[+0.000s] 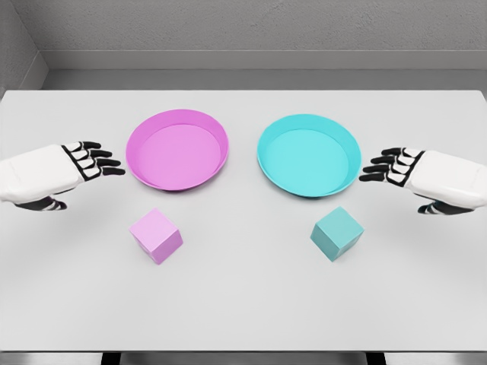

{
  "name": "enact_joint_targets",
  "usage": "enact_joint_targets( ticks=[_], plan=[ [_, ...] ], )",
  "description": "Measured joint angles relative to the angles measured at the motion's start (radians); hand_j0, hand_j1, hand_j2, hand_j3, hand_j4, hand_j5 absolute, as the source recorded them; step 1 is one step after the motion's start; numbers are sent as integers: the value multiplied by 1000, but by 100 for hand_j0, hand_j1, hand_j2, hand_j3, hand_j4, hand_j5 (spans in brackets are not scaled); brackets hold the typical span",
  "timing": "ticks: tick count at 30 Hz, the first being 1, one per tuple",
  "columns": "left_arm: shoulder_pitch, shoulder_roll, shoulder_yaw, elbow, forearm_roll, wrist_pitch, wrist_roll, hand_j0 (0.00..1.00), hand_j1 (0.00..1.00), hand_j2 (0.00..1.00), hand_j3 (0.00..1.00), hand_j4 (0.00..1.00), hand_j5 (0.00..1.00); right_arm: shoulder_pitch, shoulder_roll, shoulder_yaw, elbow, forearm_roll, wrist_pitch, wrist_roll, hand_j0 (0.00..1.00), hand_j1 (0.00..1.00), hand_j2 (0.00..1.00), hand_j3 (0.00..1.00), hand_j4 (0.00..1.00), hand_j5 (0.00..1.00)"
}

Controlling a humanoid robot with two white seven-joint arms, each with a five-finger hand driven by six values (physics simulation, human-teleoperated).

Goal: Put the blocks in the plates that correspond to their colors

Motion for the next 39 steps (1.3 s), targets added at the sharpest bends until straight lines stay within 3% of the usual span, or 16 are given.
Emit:
enact_joint_targets(
  ticks=[8,14,18,30,33,39],
  plan=[
    [-11,5,-42,-22,-20,0,0,100,100,100,100,100,100,-11,-9,5,-2,-12,0,23,100,100,100,100,100,100],
    [-17,9,-78,-38,-31,0,-2,100,100,100,100,100,100,-51,29,23,-34,-61,-1,263,100,100,100,100,100,100],
    [-72,20,-133,-42,-29,0,-1,100,100,100,100,100,100,-103,40,25,-52,-110,-1,332,100,100,100,100,100,100],
    [-112,20,-196,-68,-49,0,-38,100,100,100,100,100,100,-124,122,36,-60,-165,-2,370,100,100,100,100,100,100],
    [-187,2,-238,-68,-63,0,-49,100,100,100,100,100,100,-123,147,45,-60,-165,-2,379,100,100,100,100,100,100],
    [-192,-21,-284,-67,-70,0,-55,100,100,100,100,100,100,-123,176,73,-60,-165,-2,383,100,100,100,100,100,100]
  ],
)
